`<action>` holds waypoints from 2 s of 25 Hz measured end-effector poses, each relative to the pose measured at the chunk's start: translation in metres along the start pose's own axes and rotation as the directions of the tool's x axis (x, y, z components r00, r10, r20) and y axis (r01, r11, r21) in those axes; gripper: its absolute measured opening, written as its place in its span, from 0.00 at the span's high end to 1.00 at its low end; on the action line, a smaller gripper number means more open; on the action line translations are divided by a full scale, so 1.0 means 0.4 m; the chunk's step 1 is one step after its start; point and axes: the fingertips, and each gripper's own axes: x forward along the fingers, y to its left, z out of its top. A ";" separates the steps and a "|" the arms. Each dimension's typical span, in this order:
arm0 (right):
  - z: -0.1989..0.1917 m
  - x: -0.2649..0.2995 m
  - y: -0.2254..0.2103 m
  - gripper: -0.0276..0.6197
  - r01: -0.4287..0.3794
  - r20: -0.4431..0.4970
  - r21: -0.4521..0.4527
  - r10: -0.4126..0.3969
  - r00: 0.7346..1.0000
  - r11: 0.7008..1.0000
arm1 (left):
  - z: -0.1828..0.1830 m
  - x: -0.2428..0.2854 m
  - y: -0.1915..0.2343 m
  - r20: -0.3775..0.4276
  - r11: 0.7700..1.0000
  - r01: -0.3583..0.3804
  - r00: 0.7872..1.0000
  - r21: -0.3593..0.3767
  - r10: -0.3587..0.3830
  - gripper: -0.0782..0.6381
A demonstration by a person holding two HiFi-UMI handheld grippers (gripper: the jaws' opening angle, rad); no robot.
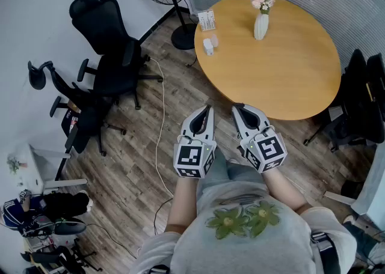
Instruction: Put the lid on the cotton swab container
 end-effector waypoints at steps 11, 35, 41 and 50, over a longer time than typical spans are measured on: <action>-0.012 0.085 -0.036 0.95 -0.012 -0.002 -0.004 0.012 1.000 1.000 | -0.014 0.084 0.062 -0.022 1.000 -0.001 1.000 0.029 0.002 0.89; -0.001 0.429 -0.213 0.87 0.080 -0.046 0.039 -0.078 0.996 0.996 | 0.015 0.373 0.334 -0.087 0.996 0.080 0.993 0.033 -0.077 0.78; 0.008 0.516 -0.254 0.75 0.114 -0.042 0.049 -0.112 0.993 0.992 | 0.036 0.439 0.404 -0.080 0.991 0.113 0.991 0.074 -0.107 0.67; 0.002 0.582 -0.277 0.65 0.156 -0.042 0.068 -0.154 0.987 0.985 | 0.035 0.481 0.461 -0.075 0.979 0.174 0.983 0.103 -0.167 0.57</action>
